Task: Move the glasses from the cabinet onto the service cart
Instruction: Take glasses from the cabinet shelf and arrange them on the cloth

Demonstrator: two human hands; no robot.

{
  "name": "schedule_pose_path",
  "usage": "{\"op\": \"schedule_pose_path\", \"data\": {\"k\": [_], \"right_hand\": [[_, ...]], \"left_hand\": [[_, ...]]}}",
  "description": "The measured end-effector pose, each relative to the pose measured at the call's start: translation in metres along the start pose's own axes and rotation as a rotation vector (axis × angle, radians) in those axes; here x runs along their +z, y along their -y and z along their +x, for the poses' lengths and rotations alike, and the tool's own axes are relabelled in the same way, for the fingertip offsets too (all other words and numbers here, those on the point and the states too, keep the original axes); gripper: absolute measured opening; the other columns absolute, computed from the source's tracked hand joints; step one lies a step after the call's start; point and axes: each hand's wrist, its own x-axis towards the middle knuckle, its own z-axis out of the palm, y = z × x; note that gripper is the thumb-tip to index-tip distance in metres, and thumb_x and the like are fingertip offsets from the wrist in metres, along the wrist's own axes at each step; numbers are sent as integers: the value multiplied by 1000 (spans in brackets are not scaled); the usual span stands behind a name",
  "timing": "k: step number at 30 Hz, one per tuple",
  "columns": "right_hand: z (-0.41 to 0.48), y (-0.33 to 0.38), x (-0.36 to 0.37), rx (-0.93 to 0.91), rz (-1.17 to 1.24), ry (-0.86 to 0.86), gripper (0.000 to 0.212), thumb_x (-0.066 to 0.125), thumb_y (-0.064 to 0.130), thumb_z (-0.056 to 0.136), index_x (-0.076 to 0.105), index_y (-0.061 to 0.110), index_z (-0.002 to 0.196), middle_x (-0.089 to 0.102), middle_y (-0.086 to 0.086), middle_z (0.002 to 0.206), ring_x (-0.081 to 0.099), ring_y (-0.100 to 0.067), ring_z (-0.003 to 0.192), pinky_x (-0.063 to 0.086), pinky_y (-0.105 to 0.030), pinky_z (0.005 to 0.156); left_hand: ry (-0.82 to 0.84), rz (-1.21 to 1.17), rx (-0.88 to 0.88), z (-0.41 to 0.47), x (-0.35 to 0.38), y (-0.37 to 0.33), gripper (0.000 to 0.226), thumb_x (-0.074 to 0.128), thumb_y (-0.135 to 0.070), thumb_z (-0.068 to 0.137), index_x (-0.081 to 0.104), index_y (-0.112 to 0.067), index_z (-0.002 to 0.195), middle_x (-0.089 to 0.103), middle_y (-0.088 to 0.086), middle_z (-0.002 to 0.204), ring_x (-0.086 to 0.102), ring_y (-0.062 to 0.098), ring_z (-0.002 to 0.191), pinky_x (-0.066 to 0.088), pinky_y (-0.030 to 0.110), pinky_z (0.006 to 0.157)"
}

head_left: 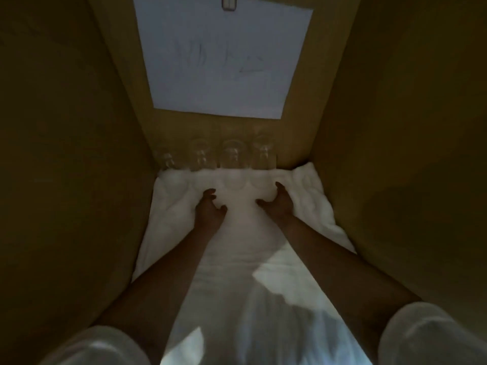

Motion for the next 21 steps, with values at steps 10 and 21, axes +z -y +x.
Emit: {"op": "schedule_pose_path", "data": {"k": [10, 21], "right_hand": [[-59, 10, 6, -71, -13, 189, 79, 75, 32, 79, 34, 15, 145, 38, -6, 148, 38, -24, 135, 33, -30, 108], [-177, 14, 36, -217, 53, 535, 48, 72, 8, 82, 54, 6, 127, 56, -9, 125, 50, -12, 101, 42, -9, 81]], "left_hand": [[7, 76, -28, -86, -30, 7, 35, 60, -8, 89, 57, -8, 123, 60, 7, 125, 55, 24, 116, 35, 13, 87], [-147, 249, -144, -220, -75, 54, 32, 53, -1, 88, 60, -10, 117, 62, 1, 120, 57, 14, 105, 33, 1, 79]]}}
